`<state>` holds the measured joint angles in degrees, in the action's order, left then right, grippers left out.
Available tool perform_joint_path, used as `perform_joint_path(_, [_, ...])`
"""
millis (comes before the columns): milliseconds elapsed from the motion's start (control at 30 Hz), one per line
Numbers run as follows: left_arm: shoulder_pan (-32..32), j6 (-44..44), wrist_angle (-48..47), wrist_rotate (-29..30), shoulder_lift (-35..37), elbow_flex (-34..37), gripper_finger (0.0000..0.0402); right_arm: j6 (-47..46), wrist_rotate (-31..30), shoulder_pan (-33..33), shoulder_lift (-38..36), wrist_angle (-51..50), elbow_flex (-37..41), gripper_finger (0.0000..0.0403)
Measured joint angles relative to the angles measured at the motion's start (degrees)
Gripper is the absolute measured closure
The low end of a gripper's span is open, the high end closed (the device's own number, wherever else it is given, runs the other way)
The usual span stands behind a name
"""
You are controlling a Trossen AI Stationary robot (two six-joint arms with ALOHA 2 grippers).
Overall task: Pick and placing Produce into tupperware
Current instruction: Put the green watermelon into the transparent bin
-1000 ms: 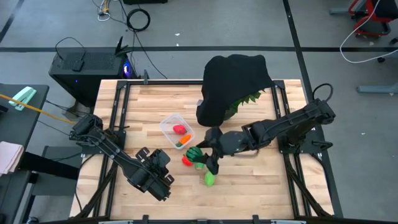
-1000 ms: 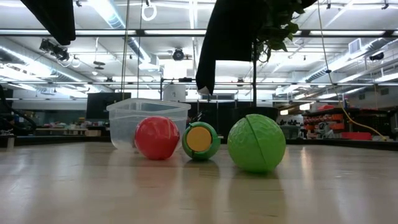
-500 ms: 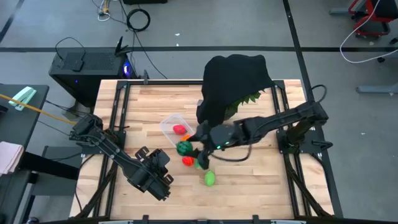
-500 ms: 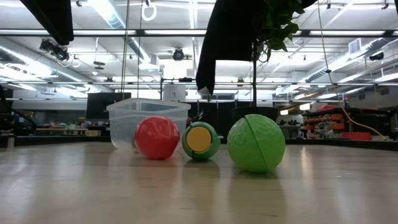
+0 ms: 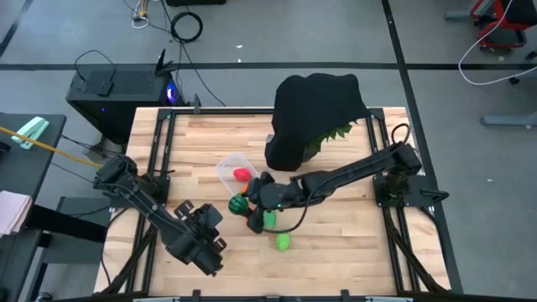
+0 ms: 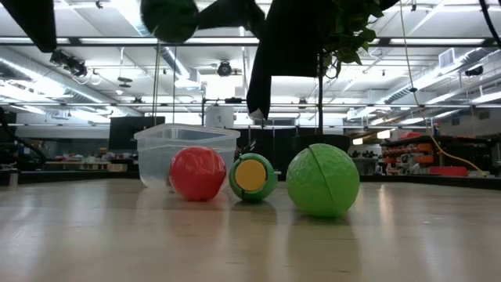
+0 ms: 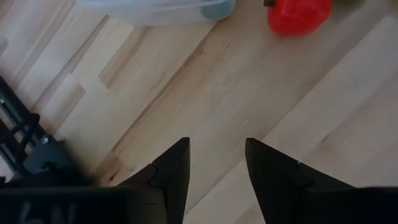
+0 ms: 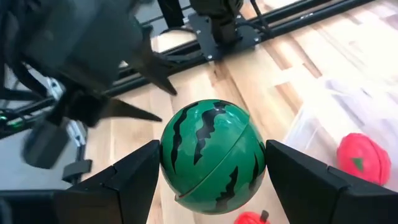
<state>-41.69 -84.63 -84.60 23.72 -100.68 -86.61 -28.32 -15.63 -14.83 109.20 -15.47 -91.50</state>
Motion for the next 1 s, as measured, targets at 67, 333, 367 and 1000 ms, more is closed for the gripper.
perform_joint_path(67, [-0.6,-0.7,-0.7,-0.1,0.0,0.0,0.0239,0.0,-1.0,0.4,0.9,0.9,0.0,0.0118])
perform_joint_path(333, [-2.4,-2.2,-1.3,-1.1,0.0,0.0,0.0239,-0.5,-4.0,2.0,4.6,3.9,0.0,0.0118])
perform_joint_path(367, [-2.6,-2.6,-1.3,-1.1,0.0,0.0,0.0239,-1.0,-4.4,2.2,4.8,3.9,0.0,0.0118])
perform_joint_path(1000, [-3.5,-3.7,-1.8,-1.1,0.0,0.0,0.0239,-3.4,-11.8,5.4,7.8,-0.5,0.0,0.0118])
